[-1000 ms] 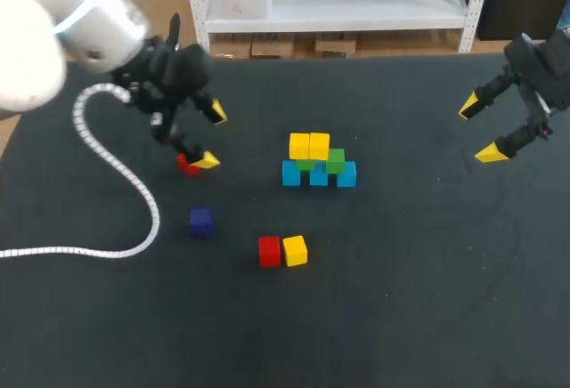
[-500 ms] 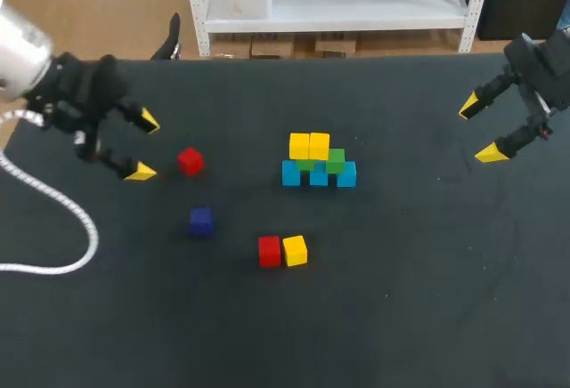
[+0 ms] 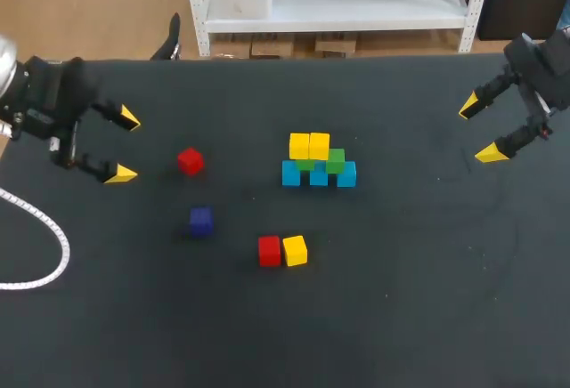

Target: Place the blue cubes, place green cubes on the blue cubes, place the yellow cubes on the green cubes, then place the red cubes on the yellow cubes, and place purple cube on the red cubes.

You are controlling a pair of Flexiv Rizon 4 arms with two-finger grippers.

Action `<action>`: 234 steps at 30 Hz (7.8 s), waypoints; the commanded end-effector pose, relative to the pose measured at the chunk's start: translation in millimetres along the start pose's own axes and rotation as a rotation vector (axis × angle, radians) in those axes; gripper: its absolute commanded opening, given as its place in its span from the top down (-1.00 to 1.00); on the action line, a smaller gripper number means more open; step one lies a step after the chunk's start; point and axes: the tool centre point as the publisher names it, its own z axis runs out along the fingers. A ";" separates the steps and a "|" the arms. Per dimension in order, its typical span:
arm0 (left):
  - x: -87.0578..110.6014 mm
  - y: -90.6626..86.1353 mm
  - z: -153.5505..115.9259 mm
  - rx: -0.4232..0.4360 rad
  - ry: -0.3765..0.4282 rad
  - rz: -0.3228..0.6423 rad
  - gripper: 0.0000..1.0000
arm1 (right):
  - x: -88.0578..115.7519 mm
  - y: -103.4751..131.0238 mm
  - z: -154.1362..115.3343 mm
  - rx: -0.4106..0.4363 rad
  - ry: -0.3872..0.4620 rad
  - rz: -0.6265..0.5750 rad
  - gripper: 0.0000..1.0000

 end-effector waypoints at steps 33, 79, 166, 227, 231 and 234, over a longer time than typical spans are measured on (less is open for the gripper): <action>0.7 0.9 -0.9 0.003 -0.002 0.002 -1.00 | -150.4 114.3 118.4 -0.021 -0.124 -0.147 -1.00; 0.7 0.9 -0.9 0.003 -0.002 0.002 -1.00 | -140.7 134.8 230.0 -0.064 -0.087 -0.103 -1.00; 0.7 0.9 -0.9 0.003 -0.002 0.002 -1.00 | -63.2 63.3 73.3 0.108 -0.023 0.100 1.00; 0.7 0.9 -0.9 0.003 -0.002 0.002 -1.00 | -116.8 -35.0 134.4 0.183 -0.092 0.005 1.00; 0.7 0.9 -0.9 0.003 -0.002 0.002 -1.00 | -117.1 -35.0 134.8 0.179 -0.091 0.006 1.00; 0.7 0.9 -0.9 0.003 -0.002 0.002 -1.00 | -117.2 -34.5 135.8 0.176 -0.090 0.009 1.00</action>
